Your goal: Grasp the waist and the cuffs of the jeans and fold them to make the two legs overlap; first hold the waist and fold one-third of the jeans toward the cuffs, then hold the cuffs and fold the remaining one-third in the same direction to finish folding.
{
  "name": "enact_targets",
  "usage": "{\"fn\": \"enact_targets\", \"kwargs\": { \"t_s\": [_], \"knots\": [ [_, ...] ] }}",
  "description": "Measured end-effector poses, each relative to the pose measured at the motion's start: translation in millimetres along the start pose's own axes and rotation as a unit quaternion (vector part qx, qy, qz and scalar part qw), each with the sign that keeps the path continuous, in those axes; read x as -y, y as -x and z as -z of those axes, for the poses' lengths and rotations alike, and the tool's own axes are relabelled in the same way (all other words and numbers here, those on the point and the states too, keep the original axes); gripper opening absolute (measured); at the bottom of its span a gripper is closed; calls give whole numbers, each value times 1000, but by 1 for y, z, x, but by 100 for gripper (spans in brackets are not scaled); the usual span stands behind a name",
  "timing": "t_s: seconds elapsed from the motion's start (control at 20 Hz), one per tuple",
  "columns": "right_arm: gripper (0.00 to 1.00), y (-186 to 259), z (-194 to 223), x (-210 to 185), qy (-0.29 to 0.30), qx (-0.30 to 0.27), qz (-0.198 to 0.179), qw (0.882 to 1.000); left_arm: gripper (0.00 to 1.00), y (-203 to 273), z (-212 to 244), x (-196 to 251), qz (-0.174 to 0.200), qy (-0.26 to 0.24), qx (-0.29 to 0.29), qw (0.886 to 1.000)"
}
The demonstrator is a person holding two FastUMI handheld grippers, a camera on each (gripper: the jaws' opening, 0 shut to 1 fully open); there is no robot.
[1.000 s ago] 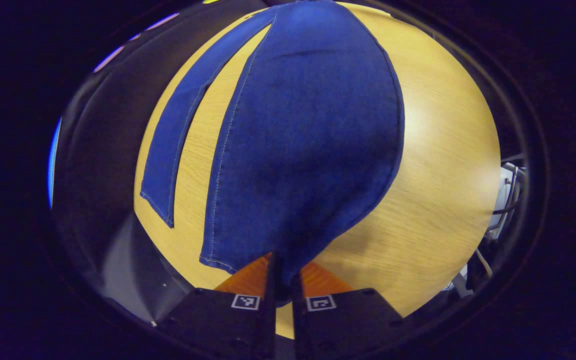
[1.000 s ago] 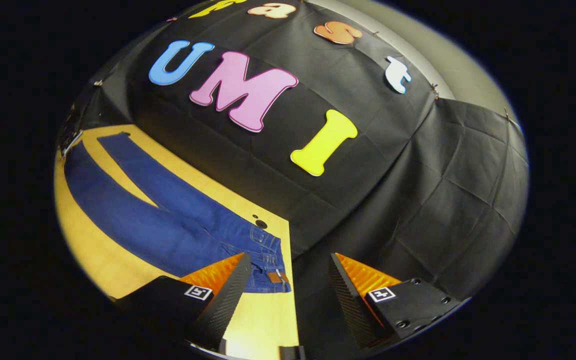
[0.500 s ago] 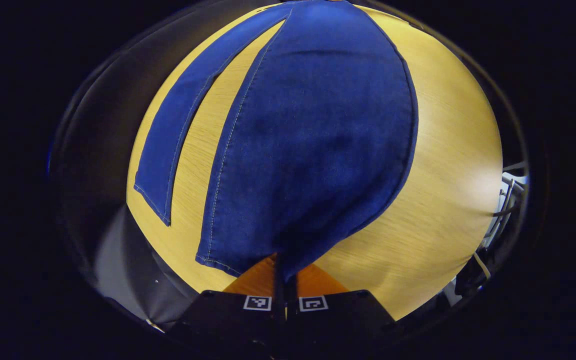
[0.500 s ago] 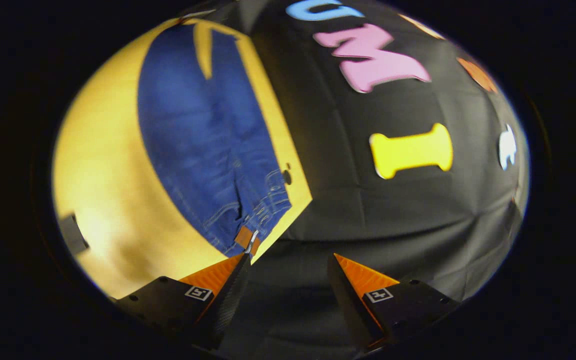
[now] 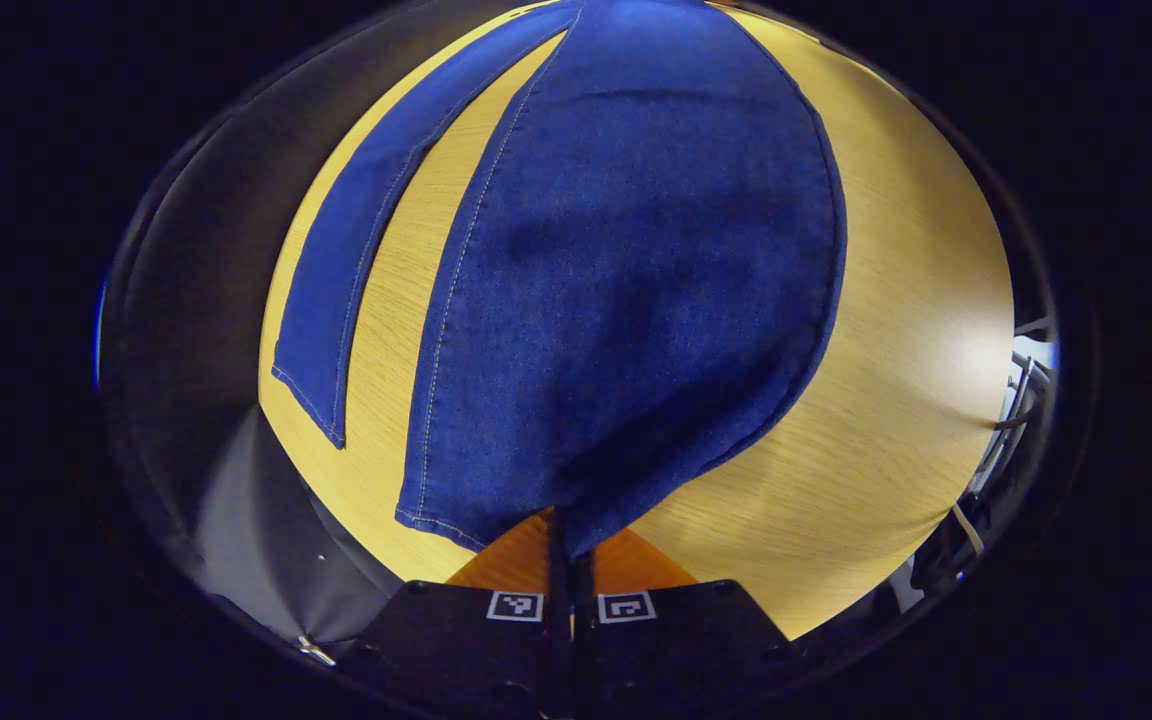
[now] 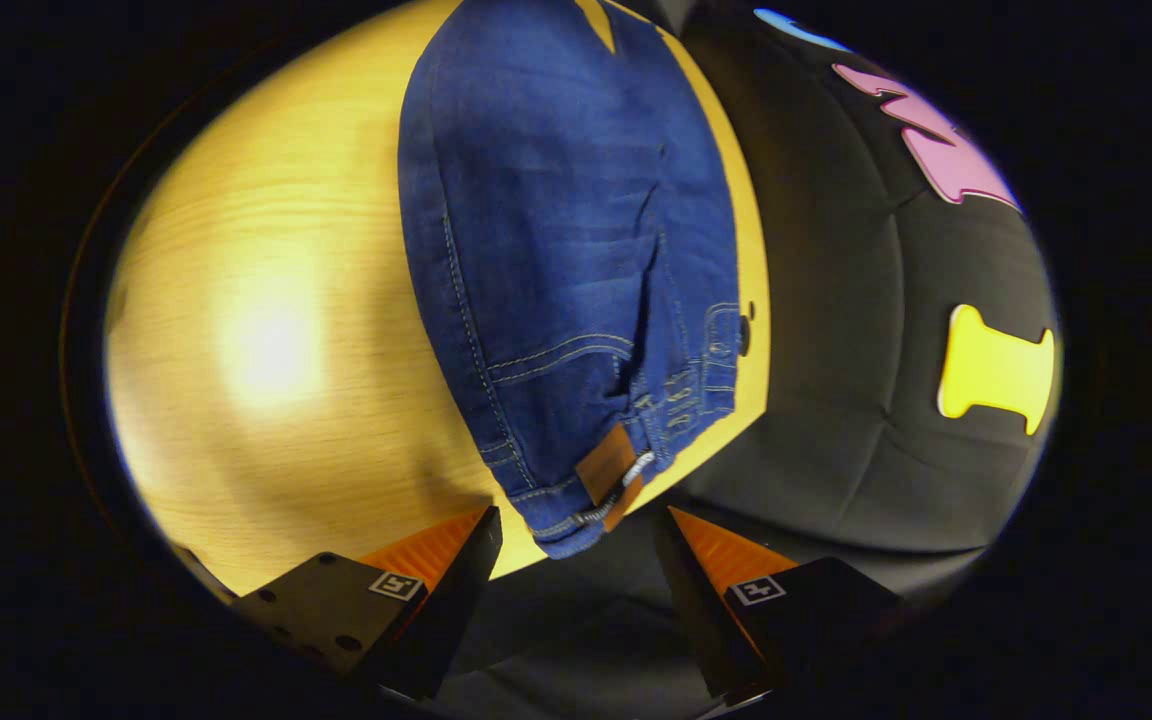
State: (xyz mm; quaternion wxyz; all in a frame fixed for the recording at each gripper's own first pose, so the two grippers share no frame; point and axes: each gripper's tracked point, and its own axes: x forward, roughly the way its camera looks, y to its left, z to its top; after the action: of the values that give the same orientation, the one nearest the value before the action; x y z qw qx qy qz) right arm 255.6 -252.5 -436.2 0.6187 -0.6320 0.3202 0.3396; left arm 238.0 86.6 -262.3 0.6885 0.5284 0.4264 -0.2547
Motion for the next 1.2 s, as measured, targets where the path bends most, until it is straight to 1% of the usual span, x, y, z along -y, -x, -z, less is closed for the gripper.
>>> {"fn": "enact_targets", "kwargs": {
  "t_s": [0.05,0.1,0.2,0.25,0.3,0.35,0.4,0.5,0.55,0.6,0.65,0.7,0.75,0.8,0.9,0.95,1.1,1.2],
  "knots": [
    [94,-6,-6,9,22,9,11,1000,6,-1,1,-1,2,0,-1,1000],
    [87,-5,-9,10,32,12,15,999,6,-1,1,0,3,0,-3,1000],
    [87,-12,-16,14,44,16,25,999,6,-1,1,0,5,-2,-2,1000],
    [87,-14,-19,17,46,16,31,998,10,0,1,0,4,-3,-4,1000],
    [87,-18,-21,16,43,13,29,999,6,0,0,0,3,-5,-6,1000],
    [85,-24,-22,12,32,8,20,999,6,-1,0,0,2,-6,-6,1000],
    [63,-32,-22,8,20,-2,9,1000,6,-1,0,0,0,-4,-7,1000],
    [19,-38,-27,19,17,-9,20,1000,6,-1,0,0,-4,0,-8,1000],
    [27,-35,-26,16,-3,-22,17,1000,6,-1,0,-1,-7,2,-8,1000],
    [21,-34,-22,14,-21,-33,13,999,6,-2,-1,-1,-13,4,-7,1000],
    [20,-35,-24,11,-37,-34,0,999,5,-2,0,-2,-20,5,-7,1000],
    [14,-31,-27,8,-40,-30,-8,999,10,-1,0,0,-24,9,-5,1000],
    [14,-25,-29,5,-33,-27,-14,999,5,-1,-3,3,-23,15,-2,1000],
    [12,-21,-28,4,-17,-26,-15,999,6,0,-5,10,-19,14,5,1000],
    [12,-8,-31,1,-7,-19,-22,1000,6,3,-5,27,-21,7,12,1000],
    [12,-4,-31,1,-9,-19,-26,999,5,7,-3,30,-18,14,14,1000],
    [12,4,-34,2,-4,-24,-34,999,6,8,-4,42,1,59,20,998],
    [12,11,-35,11,-13,-23,-30,999,6,10,-8,45,4,68,24,997]
  ]
}}
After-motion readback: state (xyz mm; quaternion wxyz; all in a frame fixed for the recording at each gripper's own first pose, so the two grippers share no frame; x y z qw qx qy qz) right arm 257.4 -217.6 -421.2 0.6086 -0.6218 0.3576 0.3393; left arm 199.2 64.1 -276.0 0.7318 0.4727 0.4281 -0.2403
